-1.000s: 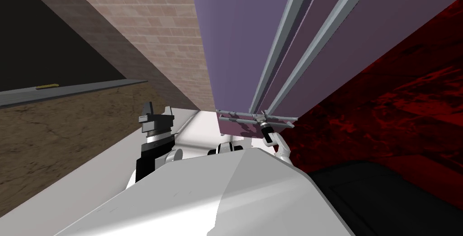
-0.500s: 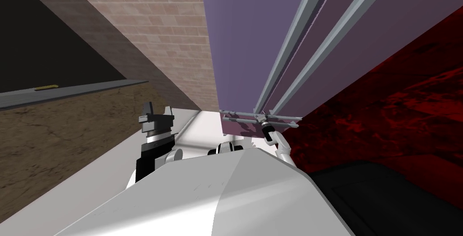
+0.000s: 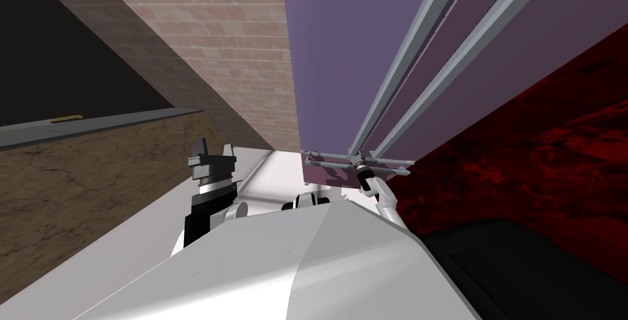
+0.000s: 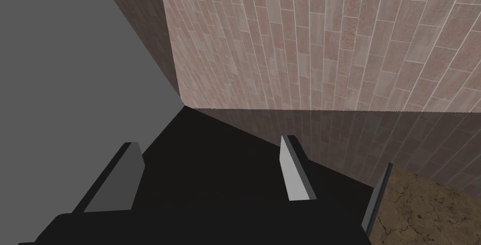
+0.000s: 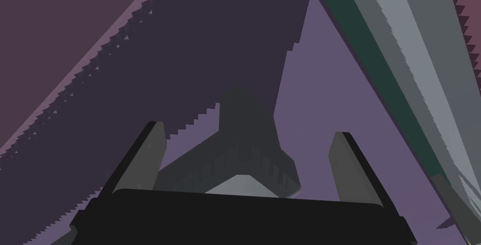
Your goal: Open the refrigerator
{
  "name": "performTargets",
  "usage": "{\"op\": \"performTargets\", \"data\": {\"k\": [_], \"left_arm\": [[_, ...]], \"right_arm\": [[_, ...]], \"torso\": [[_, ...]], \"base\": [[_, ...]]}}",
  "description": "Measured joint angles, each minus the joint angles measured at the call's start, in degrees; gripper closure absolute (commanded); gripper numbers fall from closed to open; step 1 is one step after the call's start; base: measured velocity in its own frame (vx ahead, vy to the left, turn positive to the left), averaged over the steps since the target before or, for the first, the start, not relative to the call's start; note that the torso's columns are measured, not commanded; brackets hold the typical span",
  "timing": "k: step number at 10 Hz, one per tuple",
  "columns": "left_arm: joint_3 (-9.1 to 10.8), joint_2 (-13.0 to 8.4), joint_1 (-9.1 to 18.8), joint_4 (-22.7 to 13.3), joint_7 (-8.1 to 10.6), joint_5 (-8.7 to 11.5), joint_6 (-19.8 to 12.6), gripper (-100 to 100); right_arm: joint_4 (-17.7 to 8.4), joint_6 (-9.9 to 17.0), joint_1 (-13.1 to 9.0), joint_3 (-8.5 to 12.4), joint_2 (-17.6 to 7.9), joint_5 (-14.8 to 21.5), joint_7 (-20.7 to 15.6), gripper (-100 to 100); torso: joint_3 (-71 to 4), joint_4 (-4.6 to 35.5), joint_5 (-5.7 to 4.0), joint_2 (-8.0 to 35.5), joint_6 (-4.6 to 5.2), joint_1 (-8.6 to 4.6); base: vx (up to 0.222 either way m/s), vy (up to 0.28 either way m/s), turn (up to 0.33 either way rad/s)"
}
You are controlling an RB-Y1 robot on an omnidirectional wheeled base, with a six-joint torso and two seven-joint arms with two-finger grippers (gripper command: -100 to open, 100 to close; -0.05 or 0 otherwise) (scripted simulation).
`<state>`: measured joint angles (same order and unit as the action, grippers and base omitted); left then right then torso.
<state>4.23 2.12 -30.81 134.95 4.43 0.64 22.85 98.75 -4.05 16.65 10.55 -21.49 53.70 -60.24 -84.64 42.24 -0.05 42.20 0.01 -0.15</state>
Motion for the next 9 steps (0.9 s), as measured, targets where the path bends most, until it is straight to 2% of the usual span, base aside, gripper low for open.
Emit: {"op": "performTargets", "data": {"k": [3,9], "left_arm": [[-0.02,0.0,0.0,0.0,0.00,0.0,0.0,0],[-0.02,0.0,0.0,0.0,0.00,0.0,0.0,0]], "right_arm": [[0.2,1.5,0.0,1.7,0.6,0.1,-0.3,100],[1.4,7.2,1.8,4.8,2.8,0.4,-0.9,100]], "torso": [[0.2,0.1,0.19,0.3,-0.12,0.82],[0.0,0.2,0.29,-0.1,-0.46,0.63]], "base": [[-0.048,0.203,-0.131],[-0.059,0.267,-0.126]]}}
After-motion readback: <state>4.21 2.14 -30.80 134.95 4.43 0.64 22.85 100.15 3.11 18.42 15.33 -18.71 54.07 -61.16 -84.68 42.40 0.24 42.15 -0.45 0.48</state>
